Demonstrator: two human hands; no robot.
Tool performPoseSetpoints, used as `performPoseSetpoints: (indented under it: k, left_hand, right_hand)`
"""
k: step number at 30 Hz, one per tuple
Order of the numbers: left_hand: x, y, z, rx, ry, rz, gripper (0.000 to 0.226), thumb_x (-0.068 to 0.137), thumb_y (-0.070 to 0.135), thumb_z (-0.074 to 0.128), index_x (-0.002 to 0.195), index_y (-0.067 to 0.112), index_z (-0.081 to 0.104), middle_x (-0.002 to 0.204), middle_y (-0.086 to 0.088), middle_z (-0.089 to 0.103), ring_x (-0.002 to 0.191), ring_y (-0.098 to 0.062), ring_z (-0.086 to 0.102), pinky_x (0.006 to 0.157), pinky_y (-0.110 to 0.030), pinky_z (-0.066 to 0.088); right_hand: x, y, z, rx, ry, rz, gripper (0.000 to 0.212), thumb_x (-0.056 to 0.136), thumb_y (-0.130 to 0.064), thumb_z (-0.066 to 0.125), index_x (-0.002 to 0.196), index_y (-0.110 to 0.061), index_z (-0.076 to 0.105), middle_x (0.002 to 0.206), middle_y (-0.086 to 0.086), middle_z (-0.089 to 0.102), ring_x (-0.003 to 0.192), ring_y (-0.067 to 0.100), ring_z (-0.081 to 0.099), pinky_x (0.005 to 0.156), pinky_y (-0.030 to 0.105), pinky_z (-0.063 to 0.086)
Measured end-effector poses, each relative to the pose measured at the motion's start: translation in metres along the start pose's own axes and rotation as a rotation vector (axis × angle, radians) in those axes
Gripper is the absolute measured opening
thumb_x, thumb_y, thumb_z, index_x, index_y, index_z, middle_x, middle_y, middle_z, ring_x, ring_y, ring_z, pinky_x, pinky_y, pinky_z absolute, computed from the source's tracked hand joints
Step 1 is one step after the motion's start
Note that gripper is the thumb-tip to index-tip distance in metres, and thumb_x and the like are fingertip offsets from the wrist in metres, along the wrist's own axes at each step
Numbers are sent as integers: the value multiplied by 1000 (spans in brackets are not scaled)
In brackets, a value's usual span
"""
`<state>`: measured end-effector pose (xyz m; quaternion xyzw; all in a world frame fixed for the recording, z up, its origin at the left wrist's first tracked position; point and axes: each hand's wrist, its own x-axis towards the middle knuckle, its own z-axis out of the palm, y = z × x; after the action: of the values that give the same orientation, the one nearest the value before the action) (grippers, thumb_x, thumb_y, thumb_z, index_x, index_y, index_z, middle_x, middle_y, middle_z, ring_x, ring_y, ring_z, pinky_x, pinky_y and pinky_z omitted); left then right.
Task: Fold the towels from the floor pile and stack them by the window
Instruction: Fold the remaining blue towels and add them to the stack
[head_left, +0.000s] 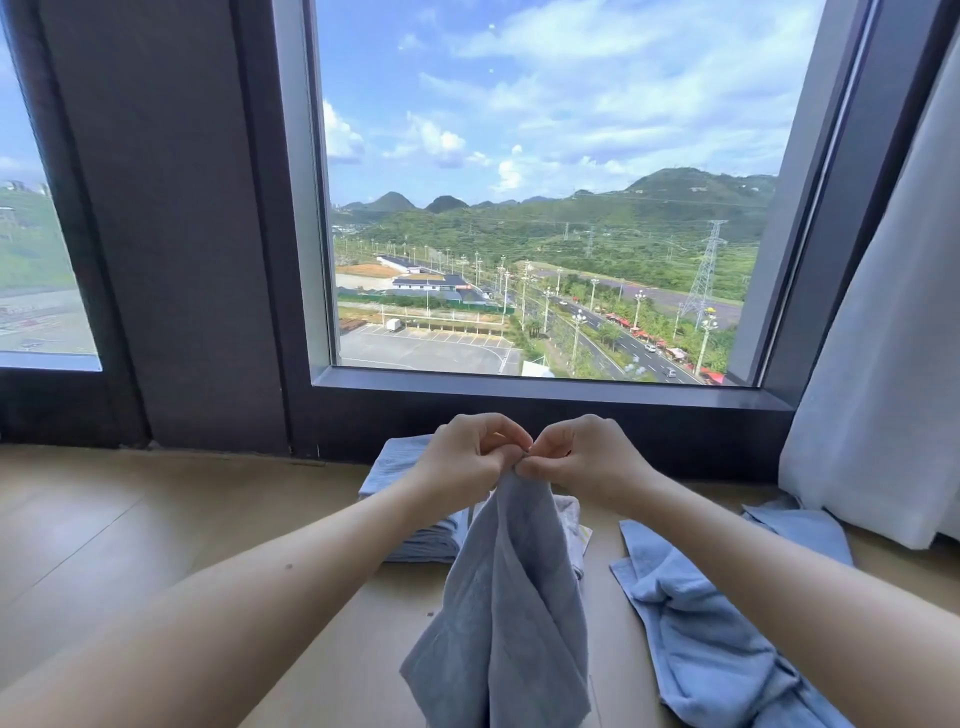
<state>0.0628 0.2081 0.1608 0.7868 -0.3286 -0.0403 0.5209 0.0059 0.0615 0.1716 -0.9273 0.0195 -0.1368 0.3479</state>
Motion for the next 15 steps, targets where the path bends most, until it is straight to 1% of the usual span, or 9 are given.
performPoseSetpoints:
  k: [2,3,5,6,8,11,12,14,15]
  left_hand:
    - [2,-3,-3,32,58,16,26,90,1,54,81,23,65,82,3,71,78,-16,63,72,-33,52]
    - [3,-5,-5,28,97,14,28,90,1,53,79,24,64,81,6,70,74,-10,61,66,-26,49]
    - [7,-8,-11,1,168,-2,31,90,1,53,76,27,63,81,8,69,70,-4,59,64,-18,43]
    - [9,-11,-13,-19,187,-10,32,90,1,53,75,27,62,81,8,69,72,-4,59,66,-17,42]
    - [10,-13,-14,-39,197,-21,33,91,1,52,75,27,62,80,9,68,72,-3,58,67,-17,42]
    - [13,-15,-17,-41,221,-35,32,91,1,49,75,25,62,78,10,68,70,-5,57,66,-19,42]
    - [14,-15,-20,-46,230,-39,31,92,1,48,76,24,62,79,8,68,69,-7,56,65,-19,41]
    - [15,-16,-26,-55,252,-43,30,93,0,46,77,21,60,82,1,69,71,-12,54,66,-22,42]
    - [15,-18,-29,-50,268,-48,29,94,1,45,77,21,60,84,-4,69,73,-14,54,69,-25,42]
  right_hand:
    - [-1,4,-3,158,-134,52,16,79,-20,72,66,-23,64,71,-1,64,69,13,56,68,27,47]
    - [-2,7,-4,224,-178,61,19,80,-17,71,65,-23,61,70,0,62,70,17,51,66,29,43]
    - [-3,12,-5,263,-227,69,17,82,-14,69,70,-22,58,72,1,58,72,18,44,61,27,34]
    - [-4,12,-5,256,-250,80,13,83,-15,68,76,-22,60,75,-1,59,73,17,46,62,26,35]
    - [-3,13,-5,217,-328,97,5,84,-18,68,87,-20,65,82,-3,63,79,12,53,71,24,39]
    - [-4,18,-3,40,-477,127,20,82,-22,68,96,-8,70,84,-1,59,81,11,50,76,26,37]
    - [-5,21,-3,-42,-503,143,18,82,-24,67,94,-10,71,81,-4,59,78,8,50,74,23,37]
    - [-8,25,-5,-129,-525,175,7,84,-26,66,80,-22,70,71,-13,59,67,0,49,66,15,37]
    - [-8,27,-6,-135,-507,179,10,86,-26,65,76,-25,67,67,-14,56,63,-1,46,62,14,36]
